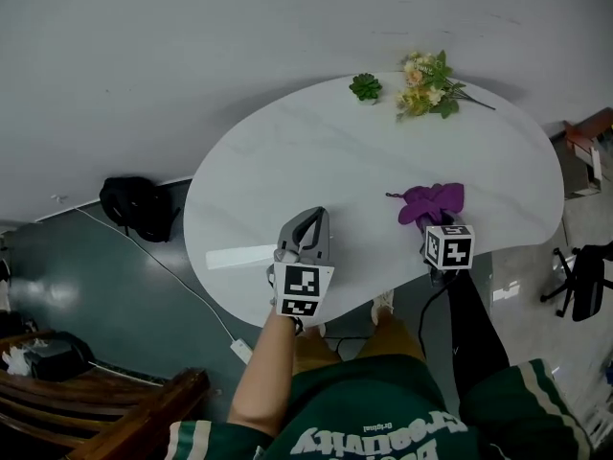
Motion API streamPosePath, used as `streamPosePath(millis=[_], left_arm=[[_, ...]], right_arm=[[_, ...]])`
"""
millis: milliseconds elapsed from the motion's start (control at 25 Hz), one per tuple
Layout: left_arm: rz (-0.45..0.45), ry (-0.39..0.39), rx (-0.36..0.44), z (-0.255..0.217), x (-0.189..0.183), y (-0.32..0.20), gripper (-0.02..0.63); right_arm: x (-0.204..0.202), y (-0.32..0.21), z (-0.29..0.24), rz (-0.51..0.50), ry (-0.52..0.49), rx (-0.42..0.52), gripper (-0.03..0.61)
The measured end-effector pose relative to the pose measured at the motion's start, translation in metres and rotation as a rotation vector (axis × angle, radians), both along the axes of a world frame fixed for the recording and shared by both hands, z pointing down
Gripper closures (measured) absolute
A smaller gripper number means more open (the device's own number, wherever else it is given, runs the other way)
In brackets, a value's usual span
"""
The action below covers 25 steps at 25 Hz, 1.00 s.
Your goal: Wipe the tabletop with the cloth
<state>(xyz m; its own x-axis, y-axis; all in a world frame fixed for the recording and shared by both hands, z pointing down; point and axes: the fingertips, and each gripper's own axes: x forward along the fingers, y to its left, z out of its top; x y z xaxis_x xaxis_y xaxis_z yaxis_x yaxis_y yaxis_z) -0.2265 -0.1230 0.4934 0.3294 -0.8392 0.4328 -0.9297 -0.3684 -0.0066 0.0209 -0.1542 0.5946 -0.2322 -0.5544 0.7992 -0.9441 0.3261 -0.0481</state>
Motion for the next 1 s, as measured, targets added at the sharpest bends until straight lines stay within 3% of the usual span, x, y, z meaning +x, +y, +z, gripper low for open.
streamPosePath(millis=[520,1000], left_arm=[[-0.08,-0.017,0.005,-0.003,-0.137,0.059,0.614],[-0.193,-0.061,0.014,-0.007,-0.251,0.126,0.614]], right_arm=[[-0.146,0.046,0.002,-0.024,-0.067,0.003,0.492],[-0.289,0.088,0.003,-0.162,-0.147,0.019,0.491]])
